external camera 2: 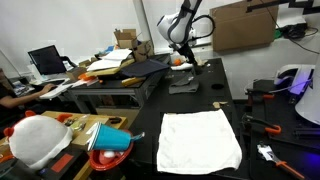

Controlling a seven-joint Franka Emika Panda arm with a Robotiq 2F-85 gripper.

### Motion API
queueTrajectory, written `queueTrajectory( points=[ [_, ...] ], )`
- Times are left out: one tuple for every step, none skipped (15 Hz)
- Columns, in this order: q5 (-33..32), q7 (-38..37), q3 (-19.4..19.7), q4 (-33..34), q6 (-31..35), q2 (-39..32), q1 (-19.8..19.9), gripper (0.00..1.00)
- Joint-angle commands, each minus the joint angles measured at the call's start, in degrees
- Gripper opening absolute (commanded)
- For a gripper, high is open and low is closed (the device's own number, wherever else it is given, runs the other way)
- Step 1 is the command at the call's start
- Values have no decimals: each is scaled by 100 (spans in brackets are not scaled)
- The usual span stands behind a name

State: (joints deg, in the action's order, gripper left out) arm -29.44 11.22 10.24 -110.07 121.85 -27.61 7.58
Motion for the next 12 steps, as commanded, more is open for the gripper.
queueTrajectory(
  points=[
    [-618, 547, -23, -431, -315, 395, -148, 41],
    [-791, 692, -61, -448, -391, 415, -163, 48],
    [-956, 840, -102, -461, -464, 434, -171, 57],
    [-1097, 1019, -163, -448, -540, 432, -176, 64],
    [-1180, 1236, -233, -401, -660, 422, -174, 72],
    [-1025, 1292, -322, -294, -819, 376, -147, 79],
    [-907, 1352, -385, -219, -964, 336, -126, 85],
    [-699, 1512, -480, -94, -1192, 255, -96, 94],
    [-585, 1666, -548, 11, -1374, 158, -82, 99],
    [-375, 1781, -608, 175, -1613, 10, -68, 100],
    [-195, 1973, -660, 313, -1850, -95, -50, 100],
    [-74, 2194, -705, 454, -2032, -223, -36, 100]
  ],
)
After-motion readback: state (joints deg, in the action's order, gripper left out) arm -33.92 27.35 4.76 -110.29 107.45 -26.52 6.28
